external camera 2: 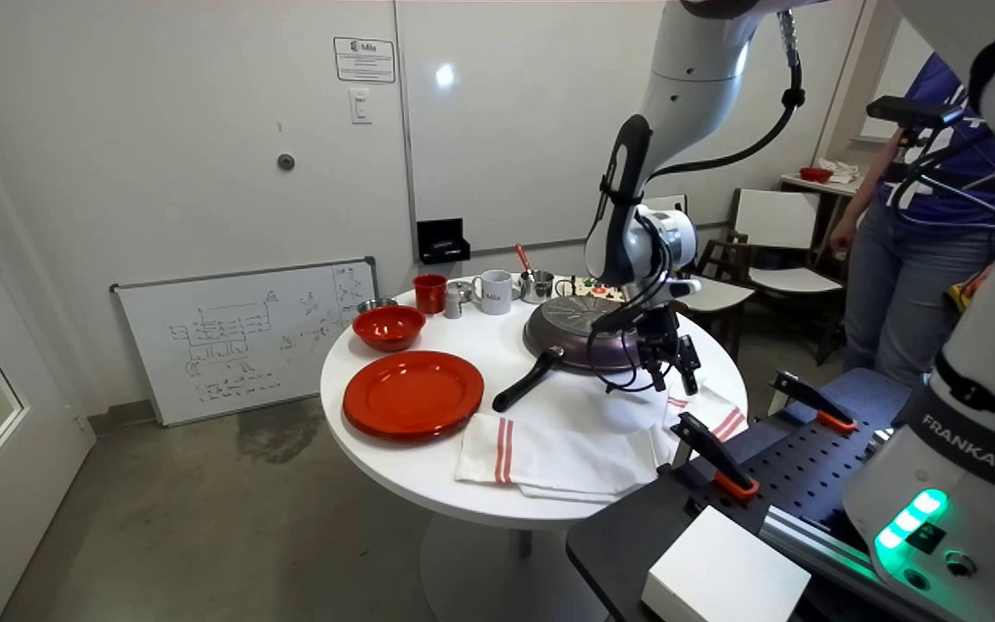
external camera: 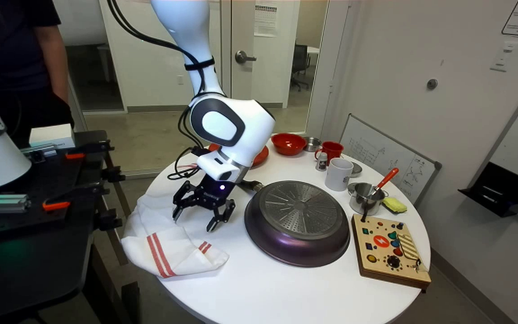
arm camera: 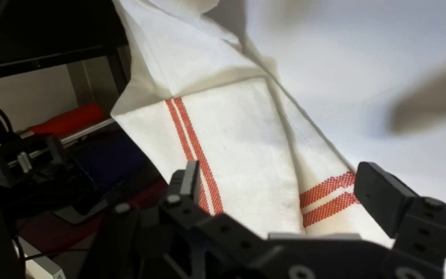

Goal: Unfold the towel

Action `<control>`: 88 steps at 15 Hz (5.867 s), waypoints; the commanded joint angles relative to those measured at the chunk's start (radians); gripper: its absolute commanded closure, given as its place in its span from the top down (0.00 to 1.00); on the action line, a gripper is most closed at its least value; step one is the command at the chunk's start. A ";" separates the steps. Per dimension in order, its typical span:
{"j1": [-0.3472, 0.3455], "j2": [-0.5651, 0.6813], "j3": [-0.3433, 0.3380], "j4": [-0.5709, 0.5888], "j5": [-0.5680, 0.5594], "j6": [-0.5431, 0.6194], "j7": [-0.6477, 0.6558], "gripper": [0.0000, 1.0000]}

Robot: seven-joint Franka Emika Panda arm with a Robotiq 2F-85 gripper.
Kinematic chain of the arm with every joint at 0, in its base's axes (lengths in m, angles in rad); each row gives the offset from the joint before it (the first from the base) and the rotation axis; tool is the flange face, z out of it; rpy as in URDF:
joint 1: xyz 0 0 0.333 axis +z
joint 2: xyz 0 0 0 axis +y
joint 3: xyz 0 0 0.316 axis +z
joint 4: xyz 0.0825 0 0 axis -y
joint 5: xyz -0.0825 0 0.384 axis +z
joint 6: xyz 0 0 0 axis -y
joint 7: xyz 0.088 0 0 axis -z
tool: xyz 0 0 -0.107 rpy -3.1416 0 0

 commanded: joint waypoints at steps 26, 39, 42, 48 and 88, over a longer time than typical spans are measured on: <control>-0.078 -0.010 0.019 -0.116 0.050 0.123 -0.290 1.00; -0.093 0.011 0.036 -0.110 0.104 0.132 -0.402 1.00; -0.088 0.012 0.028 -0.110 0.099 0.124 -0.406 1.00; -0.087 0.018 0.027 -0.106 0.101 0.117 -0.414 0.59; -0.162 0.043 -0.055 0.021 -0.062 -0.203 -0.899 0.01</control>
